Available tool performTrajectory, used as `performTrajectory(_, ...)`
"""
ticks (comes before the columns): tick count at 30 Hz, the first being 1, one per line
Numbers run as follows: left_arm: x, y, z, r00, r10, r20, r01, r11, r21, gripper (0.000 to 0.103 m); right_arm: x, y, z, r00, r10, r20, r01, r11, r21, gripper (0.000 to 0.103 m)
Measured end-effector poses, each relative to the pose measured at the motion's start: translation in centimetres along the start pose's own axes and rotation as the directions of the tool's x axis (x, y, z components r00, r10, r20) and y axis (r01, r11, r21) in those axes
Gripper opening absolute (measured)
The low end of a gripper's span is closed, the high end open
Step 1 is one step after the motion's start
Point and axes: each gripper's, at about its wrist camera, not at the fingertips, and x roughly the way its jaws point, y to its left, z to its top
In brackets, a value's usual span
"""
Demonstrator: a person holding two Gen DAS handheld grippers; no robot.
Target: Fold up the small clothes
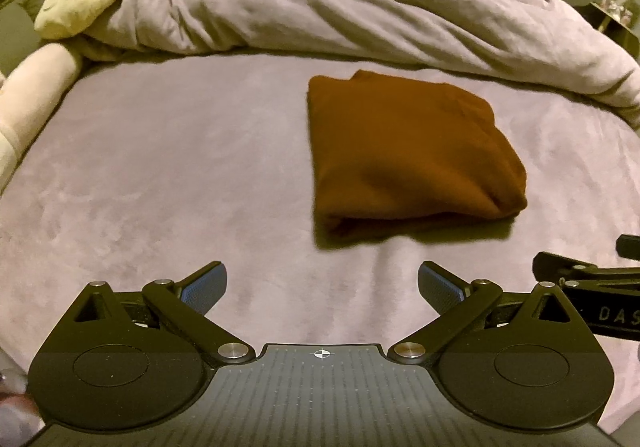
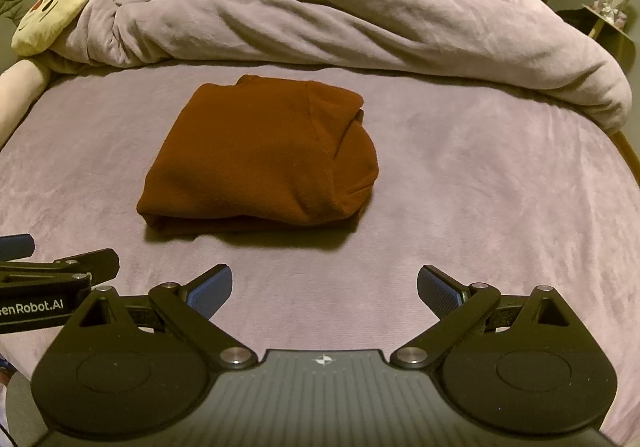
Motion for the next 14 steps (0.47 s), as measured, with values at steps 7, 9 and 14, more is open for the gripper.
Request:
performTrajectory(7,0.26,-0.50,-0.15,0.999,0.035,-0.005,-0.035,0.999,0.030,0.103,0.03,-0.07,-0.02,1.000,0.000,0.001,0.000,1.000,0.005,0.099)
performTrajectory(9,0.25,-0.56,-0.16,0.999,0.042,-0.002,-0.042,0.998,0.037,0.103,-0.04,-0.20,-0.06,1.000,0.002,0.003,-0.002,1.000,0.005,0.099)
performTrajectory(14,0.19,-0.68,-0.24,0.999,0.037,-0.002,-0.037,0.998,0.048,0.103,-0.20,-0.25,-0.03,1.000,-0.001,0.007,0.001,1.000,0.005,0.099)
